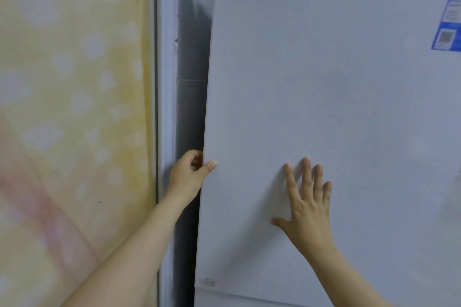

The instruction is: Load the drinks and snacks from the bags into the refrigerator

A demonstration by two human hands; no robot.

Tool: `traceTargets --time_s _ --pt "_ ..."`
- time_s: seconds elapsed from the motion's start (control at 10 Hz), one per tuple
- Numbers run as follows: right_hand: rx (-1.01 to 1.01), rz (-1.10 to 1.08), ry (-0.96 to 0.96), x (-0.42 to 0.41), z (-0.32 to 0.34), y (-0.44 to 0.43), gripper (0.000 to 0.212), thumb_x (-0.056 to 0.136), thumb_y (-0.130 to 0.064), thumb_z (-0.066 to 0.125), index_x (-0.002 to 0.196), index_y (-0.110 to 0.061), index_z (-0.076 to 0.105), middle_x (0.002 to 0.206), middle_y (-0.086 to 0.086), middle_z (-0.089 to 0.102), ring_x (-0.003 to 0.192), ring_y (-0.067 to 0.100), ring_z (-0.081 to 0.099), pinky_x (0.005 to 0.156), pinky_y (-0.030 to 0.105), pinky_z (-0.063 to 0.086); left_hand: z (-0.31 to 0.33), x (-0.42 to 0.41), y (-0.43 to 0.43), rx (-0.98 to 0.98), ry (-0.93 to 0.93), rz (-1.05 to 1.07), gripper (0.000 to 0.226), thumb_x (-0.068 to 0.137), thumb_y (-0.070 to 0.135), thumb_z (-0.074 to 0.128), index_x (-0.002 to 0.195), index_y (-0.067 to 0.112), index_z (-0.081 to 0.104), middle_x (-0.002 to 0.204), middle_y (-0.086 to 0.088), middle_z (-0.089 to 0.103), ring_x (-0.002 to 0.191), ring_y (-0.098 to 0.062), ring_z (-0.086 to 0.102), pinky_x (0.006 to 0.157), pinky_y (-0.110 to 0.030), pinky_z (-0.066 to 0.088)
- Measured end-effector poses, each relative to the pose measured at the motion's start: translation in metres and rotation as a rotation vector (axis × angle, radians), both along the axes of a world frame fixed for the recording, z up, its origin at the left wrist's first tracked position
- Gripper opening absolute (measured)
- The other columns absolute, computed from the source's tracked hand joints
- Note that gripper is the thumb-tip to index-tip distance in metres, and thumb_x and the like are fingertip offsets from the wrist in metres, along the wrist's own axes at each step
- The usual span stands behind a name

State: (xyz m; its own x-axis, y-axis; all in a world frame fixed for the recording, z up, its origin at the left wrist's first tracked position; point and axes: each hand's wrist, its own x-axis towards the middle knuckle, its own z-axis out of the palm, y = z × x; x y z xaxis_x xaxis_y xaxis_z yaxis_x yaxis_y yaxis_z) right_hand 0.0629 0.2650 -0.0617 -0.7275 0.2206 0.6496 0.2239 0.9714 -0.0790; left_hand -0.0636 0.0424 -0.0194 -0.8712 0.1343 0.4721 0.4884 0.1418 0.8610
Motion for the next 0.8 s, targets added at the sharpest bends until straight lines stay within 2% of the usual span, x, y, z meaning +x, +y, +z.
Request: traceTargets --time_s 0.3,0.4,0.5,0.6,0.7,0.8 --pt "0.027 -0.054 0.027 -0.020 -0.007 0.006 0.143 0.039 -0.043 0.095 0.154 -0.021 0.012 0.161 0.014 -0.007 0.147 0.040 -0.004 0.114 0.056 0.002 -0.004 -0.028 0.011 0.024 -0.015 -0.031 0.016 0.083 0.028 0.071 0.087 0.031 0.057 0.095 0.006 0.067 0.089 -0.015 0.064 0.080 -0.029 0.053" --pt "0.062 -0.066 0.045 -0.021 -0.009 0.006 0.140 0.040 -0.043 0.094 0.154 -0.021 0.015 0.161 0.014 -0.005 0.147 0.039 -0.003 0.115 0.057 0.002 -0.007 -0.030 0.012 0.022 -0.012 -0.007 0.017 0.083 0.030 0.071 0.093 0.024 0.059 0.095 0.006 0.067 0.088 -0.013 0.064 0.077 -0.027 0.052" --pt "0.060 -0.074 0.025 -0.019 -0.008 0.005 0.138 0.043 -0.042 0.094 0.154 -0.022 0.014 0.161 0.014 -0.002 0.147 0.040 -0.001 0.115 0.057 0.005 -0.003 -0.024 0.014 0.006 -0.013 0.033 0.020 0.084 0.030 0.071 0.096 0.020 0.058 0.089 0.009 0.064 0.082 -0.010 0.061 0.067 -0.018 0.046" --pt "0.023 -0.060 -0.031 -0.011 -0.003 0.001 0.135 0.050 -0.042 0.091 0.154 -0.026 0.008 0.162 0.010 -0.006 0.148 0.036 -0.002 0.116 0.055 0.012 0.001 -0.015 0.012 -0.051 -0.013 0.122 0.022 0.083 0.029 0.071 0.095 0.017 0.057 0.082 0.010 0.058 0.075 -0.010 0.055 0.061 -0.016 0.040" --pt "-0.077 0.070 -0.048 0.008 0.012 -0.003 0.111 0.072 -0.045 0.079 0.153 -0.029 0.006 0.160 -0.001 -0.017 0.149 0.024 -0.008 0.117 0.040 0.021 0.004 -0.004 0.007 -0.145 -0.039 0.170 0.036 0.082 0.026 0.073 0.112 0.011 0.058 0.099 0.001 0.061 0.086 -0.015 0.057 0.072 -0.022 0.043" --pt "-0.445 0.219 0.000 0.041 0.033 0.000 0.077 0.082 -0.042 0.072 0.147 -0.029 0.033 0.155 -0.010 0.027 0.141 0.013 0.031 0.109 0.026 0.033 0.005 0.013 0.005 -0.182 0.070 0.180 0.044 0.080 0.029 0.075 0.117 0.014 0.057 0.111 0.001 0.058 0.093 -0.013 0.057 0.078 -0.022 0.044"
